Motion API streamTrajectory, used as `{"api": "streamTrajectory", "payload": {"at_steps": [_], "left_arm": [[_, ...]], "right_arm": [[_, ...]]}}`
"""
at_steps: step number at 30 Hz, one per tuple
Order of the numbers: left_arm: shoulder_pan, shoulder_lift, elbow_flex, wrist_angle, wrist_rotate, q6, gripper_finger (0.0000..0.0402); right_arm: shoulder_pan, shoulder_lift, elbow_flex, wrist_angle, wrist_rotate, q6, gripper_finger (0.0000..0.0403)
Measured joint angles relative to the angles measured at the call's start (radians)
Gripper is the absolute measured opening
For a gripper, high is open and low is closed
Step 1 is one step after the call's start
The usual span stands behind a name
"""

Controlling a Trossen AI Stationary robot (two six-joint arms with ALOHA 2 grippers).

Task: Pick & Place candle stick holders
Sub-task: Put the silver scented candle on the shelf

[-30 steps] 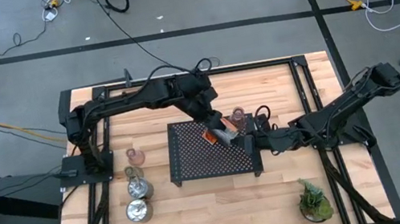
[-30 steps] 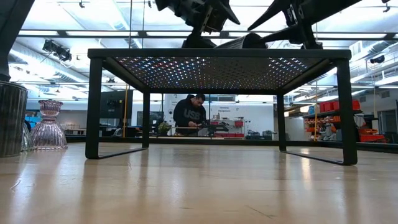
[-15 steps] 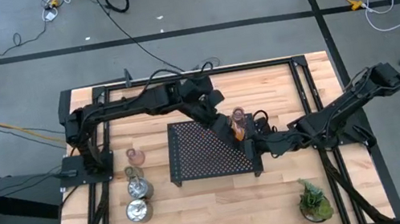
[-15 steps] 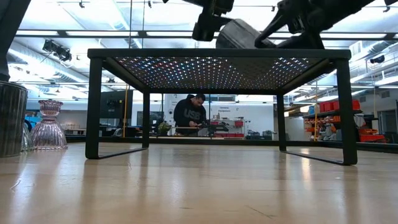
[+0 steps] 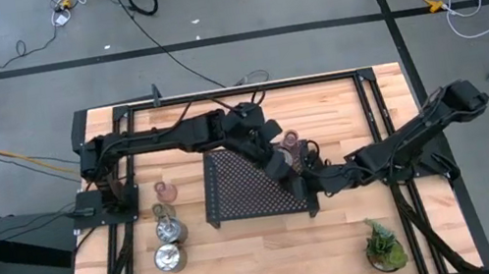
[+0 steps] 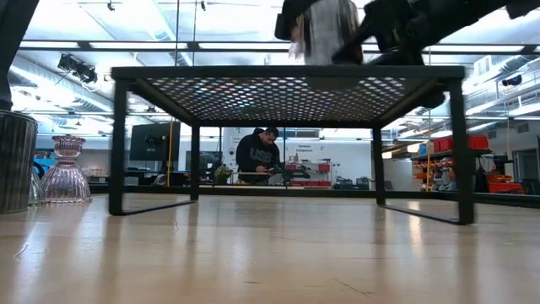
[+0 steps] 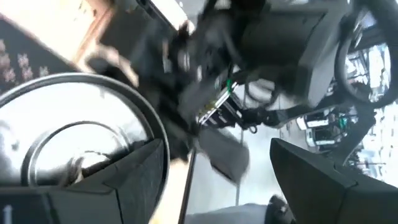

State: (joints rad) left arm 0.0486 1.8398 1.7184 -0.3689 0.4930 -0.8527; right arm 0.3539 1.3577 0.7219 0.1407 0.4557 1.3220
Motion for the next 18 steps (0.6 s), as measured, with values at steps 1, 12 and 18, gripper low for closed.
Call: {"api": "streamTrajectory", "payload": {"at_steps": [1,12,18], "left_arm": [[-0.002,0.0,0.0,0.004,-0.001,-0.001,0.0295],[-0.036,0.004,-0.002,-0.003,-0.019,-0.001,0.0295],[-0.043,0.004,-0.002,-0.003,-0.036,-0.001,0.0295]], "right_arm": [[0.0,0.018,0.0,0.041,-0.021,-0.005,0.0105],[0.016,0.096,0.006,0.164,-0.116,-0.033,0.0105],[0.027,0.084,0.005,0.178,-0.154,-0.058,0.0105]]}}
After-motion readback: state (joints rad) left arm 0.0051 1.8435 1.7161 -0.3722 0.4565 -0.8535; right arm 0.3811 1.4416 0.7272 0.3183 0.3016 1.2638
